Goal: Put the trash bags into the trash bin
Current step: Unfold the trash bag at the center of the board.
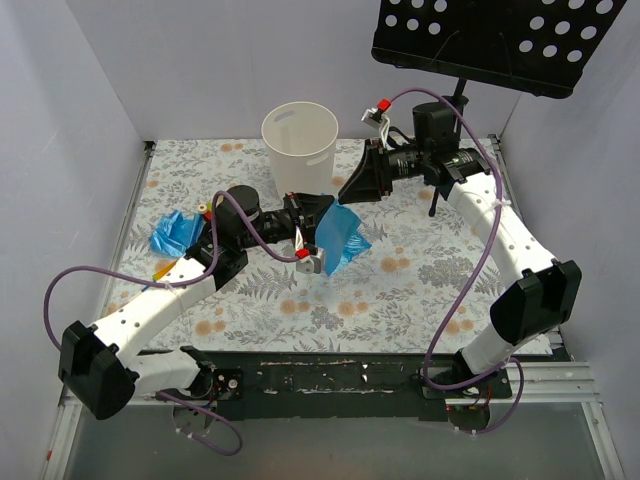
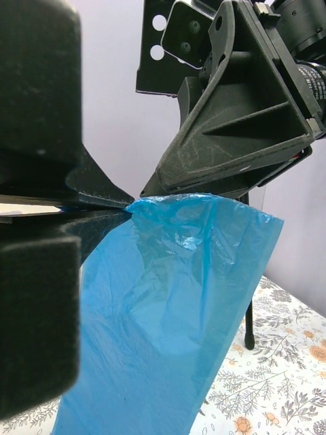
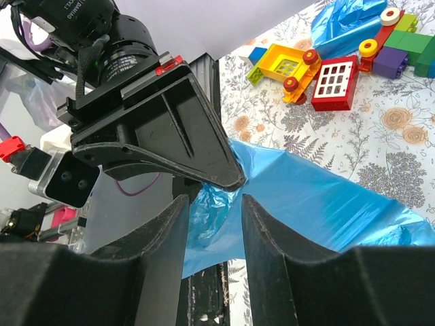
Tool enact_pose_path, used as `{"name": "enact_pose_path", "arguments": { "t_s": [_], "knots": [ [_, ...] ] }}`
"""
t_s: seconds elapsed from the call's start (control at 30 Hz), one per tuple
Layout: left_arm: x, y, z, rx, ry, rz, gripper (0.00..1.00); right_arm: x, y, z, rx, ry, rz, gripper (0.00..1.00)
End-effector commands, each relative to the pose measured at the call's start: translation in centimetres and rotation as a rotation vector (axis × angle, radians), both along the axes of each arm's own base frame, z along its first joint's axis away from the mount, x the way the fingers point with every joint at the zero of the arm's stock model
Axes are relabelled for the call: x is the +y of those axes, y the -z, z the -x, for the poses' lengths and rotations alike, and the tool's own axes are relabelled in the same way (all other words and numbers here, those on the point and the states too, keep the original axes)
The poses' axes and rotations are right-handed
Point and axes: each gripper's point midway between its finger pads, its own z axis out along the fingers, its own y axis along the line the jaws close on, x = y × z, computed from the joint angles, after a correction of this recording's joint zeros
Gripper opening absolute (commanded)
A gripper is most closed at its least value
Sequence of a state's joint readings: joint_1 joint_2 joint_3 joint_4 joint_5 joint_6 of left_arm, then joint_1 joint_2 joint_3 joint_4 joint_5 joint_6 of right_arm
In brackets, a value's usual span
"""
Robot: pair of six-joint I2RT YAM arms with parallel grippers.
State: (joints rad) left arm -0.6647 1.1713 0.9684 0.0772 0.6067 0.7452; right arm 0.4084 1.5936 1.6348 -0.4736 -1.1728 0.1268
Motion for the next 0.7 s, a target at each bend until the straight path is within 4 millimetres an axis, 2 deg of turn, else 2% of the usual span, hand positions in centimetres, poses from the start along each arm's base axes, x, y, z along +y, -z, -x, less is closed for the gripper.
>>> {"name": "enact_pose_path", "arguments": {
  "t_s": [0.0, 0.3, 0.53, 0.67],
  "knots": [
    [-0.2, -0.6, 0.2, -0.025, 0.017, -0.003, 0.00, 0.2, -1.8, 0.6, -0.045, -0.051, -0.038, 0.45],
    [-0.3, -1.2, -0.6, -0.020, -0.011, 0.019, 0.00, 0.4, -1.1, 0.7, -0.040, -0.042, -0.017, 0.38],
    [-0.2, -1.5, -0.7, -0.019, -0.019, 0.039, 0.00, 0.3, -0.5, 0.8, -0.036, -0.022, 0.001, 0.36],
    [-0.2, -1.7, -0.6, -0.023, -0.021, 0.047, 0.00, 0.2, 0.0, 0.5, -0.035, 0.003, 0.021, 0.32]
  ]
}}
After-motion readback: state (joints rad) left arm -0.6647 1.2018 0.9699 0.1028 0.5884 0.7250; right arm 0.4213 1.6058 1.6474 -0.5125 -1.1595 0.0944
